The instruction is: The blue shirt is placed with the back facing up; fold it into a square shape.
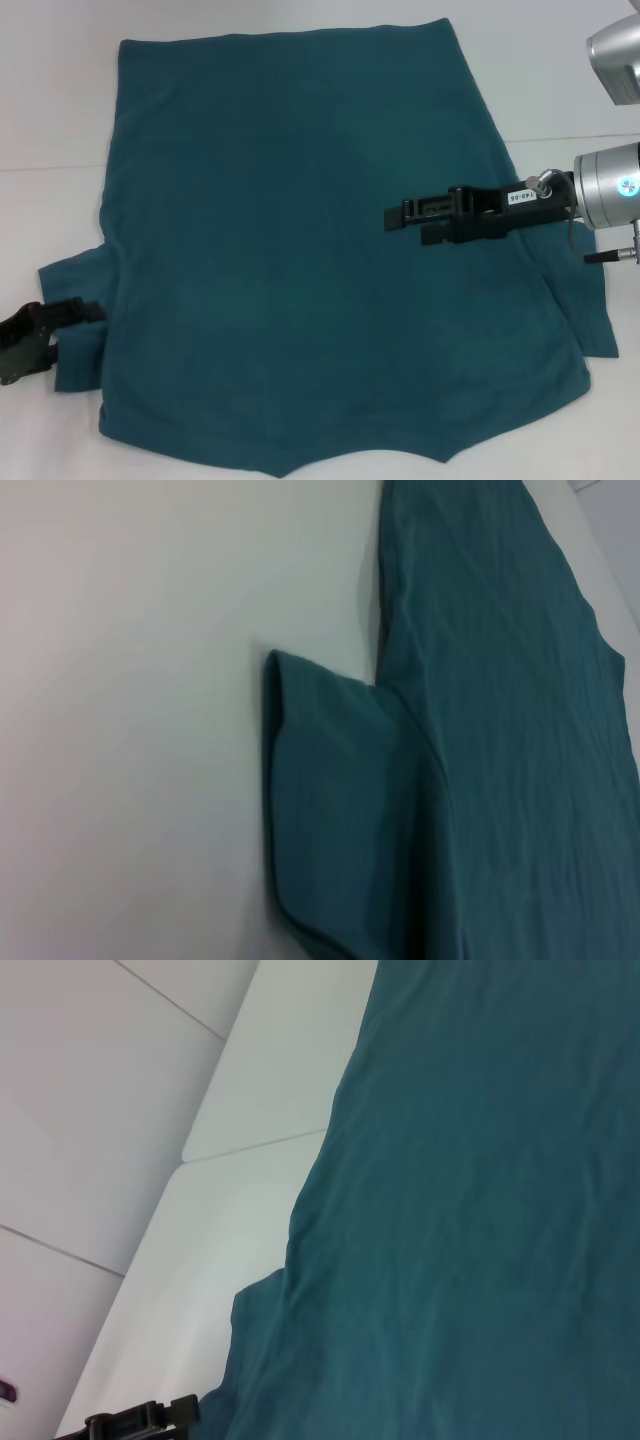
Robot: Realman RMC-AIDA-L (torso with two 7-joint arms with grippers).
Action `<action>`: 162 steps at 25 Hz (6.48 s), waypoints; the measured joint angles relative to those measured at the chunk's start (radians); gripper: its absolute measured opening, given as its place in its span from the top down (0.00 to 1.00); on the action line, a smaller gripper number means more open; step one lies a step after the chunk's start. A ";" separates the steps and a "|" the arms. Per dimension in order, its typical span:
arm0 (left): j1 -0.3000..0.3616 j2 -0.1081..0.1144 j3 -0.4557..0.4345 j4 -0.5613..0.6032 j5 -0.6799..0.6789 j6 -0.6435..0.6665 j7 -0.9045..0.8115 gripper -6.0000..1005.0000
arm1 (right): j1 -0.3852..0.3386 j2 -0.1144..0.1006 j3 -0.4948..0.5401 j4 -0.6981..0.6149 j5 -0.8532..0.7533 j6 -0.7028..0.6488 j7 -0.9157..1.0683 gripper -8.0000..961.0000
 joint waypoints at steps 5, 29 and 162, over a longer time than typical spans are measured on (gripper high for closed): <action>0.001 -0.001 -0.002 0.002 0.002 0.010 -0.001 0.24 | -0.001 0.000 0.010 0.000 0.000 0.001 -0.001 0.08; -0.014 0.030 0.000 0.067 0.086 0.040 -0.001 0.99 | -0.003 0.002 0.013 0.000 0.000 -0.001 0.003 0.08; -0.250 0.009 0.131 -0.046 0.274 -0.282 -0.285 0.46 | -0.010 0.004 0.000 0.014 -0.008 -0.007 0.007 0.12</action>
